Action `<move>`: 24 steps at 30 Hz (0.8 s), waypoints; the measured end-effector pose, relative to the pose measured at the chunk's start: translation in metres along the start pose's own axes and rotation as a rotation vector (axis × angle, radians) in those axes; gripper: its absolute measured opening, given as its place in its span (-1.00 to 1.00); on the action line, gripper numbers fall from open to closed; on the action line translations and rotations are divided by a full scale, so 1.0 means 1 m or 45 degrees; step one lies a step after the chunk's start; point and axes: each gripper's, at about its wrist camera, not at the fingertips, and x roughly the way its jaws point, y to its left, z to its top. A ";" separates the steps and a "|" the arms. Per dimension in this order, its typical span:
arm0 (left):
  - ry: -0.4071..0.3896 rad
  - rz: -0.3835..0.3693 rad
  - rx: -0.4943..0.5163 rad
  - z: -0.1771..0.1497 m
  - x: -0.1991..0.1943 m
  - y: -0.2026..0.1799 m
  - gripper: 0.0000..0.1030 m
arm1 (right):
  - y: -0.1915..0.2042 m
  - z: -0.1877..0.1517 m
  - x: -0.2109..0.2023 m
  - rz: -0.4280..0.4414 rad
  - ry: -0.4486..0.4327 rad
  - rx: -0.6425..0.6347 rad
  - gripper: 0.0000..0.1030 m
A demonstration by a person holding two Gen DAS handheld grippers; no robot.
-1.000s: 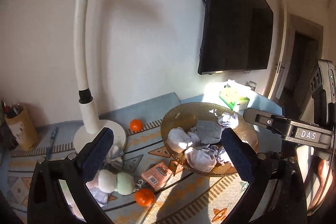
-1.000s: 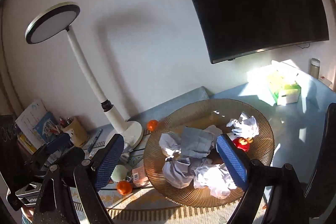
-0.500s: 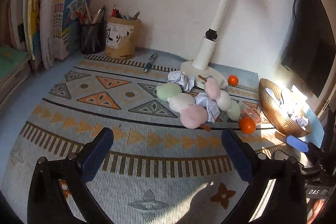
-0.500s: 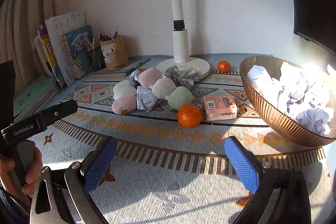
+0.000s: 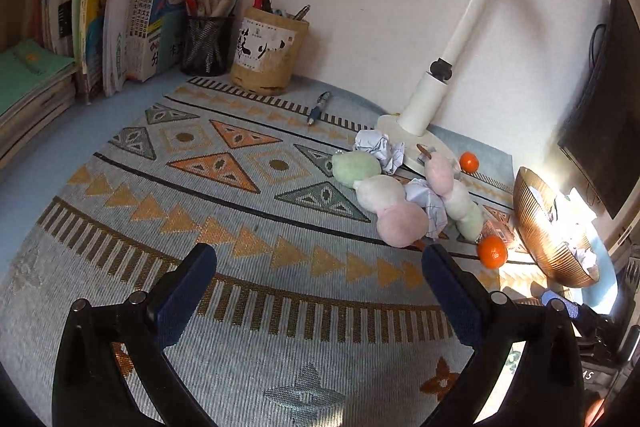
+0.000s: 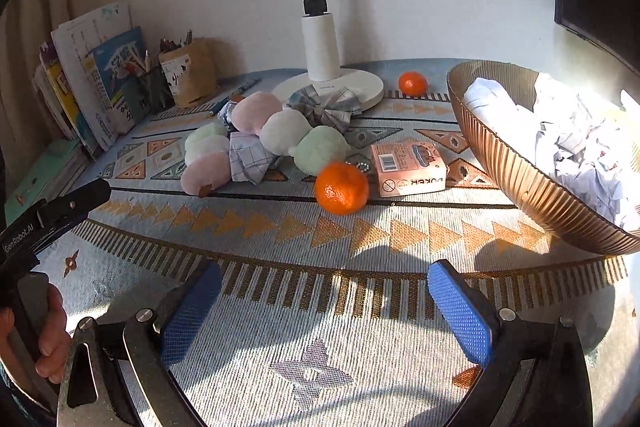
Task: Organize objects
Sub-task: 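Move both tools back toward the pastel plush ball sticks, then grasp a pastel ball stick with each tool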
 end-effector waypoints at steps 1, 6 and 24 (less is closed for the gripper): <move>-0.003 0.004 0.008 0.000 -0.001 -0.001 0.99 | 0.001 0.000 0.000 0.001 -0.003 -0.006 1.00; 0.025 0.020 0.104 -0.005 -0.001 -0.016 0.99 | 0.000 0.001 -0.001 0.030 -0.013 -0.016 1.00; 0.224 -0.003 0.356 0.009 0.026 -0.064 0.98 | -0.004 0.012 0.003 0.187 0.087 -0.029 1.00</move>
